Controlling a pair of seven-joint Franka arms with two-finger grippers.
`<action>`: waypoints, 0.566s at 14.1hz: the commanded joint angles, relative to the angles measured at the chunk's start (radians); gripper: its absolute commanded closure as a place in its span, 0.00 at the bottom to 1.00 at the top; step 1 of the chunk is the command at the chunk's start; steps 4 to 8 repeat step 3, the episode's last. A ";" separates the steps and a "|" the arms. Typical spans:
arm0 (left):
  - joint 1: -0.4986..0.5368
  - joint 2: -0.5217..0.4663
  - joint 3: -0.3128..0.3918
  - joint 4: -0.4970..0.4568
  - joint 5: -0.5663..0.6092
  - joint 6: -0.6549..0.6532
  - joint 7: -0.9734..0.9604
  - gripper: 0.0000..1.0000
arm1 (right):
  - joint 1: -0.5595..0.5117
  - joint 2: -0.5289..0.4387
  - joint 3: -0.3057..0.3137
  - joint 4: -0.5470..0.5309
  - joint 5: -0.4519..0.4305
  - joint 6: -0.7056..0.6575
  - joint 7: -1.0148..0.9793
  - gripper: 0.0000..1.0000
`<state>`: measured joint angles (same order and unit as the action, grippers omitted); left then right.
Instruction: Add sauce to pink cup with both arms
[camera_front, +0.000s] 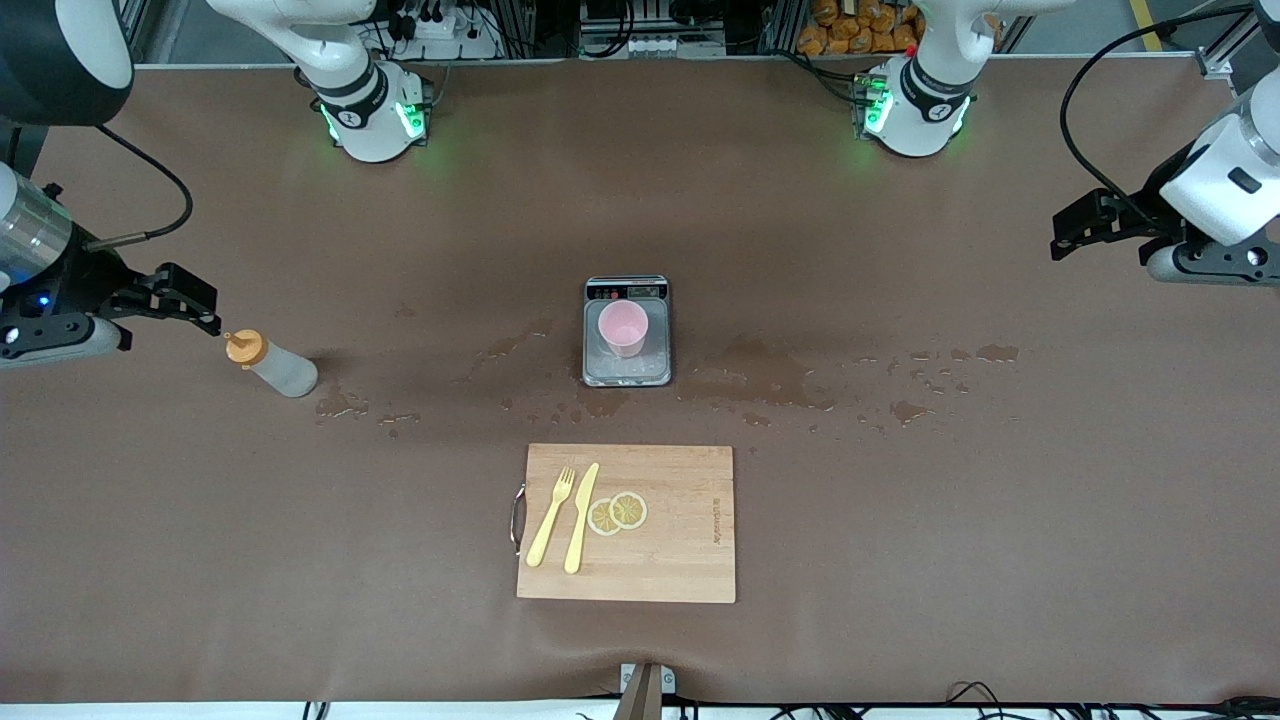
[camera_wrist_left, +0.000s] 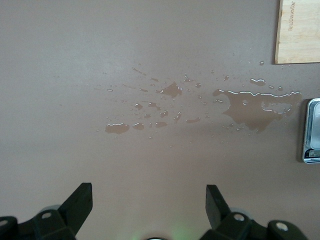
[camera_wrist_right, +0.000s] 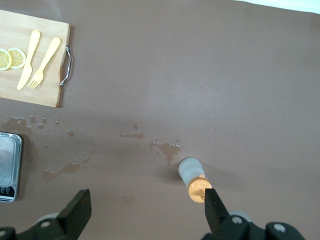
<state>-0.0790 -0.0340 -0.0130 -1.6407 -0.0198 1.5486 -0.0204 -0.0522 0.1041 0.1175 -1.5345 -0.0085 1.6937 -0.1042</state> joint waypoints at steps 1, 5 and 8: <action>0.010 -0.003 -0.002 0.007 -0.011 -0.013 0.008 0.00 | 0.003 0.012 -0.002 0.028 -0.019 -0.020 0.001 0.00; 0.011 -0.003 -0.002 0.007 -0.011 -0.012 0.010 0.00 | 0.005 0.012 -0.002 0.028 -0.019 -0.020 0.001 0.00; 0.011 -0.003 -0.002 0.007 -0.011 -0.012 0.010 0.00 | 0.005 0.012 -0.002 0.028 -0.019 -0.020 0.001 0.00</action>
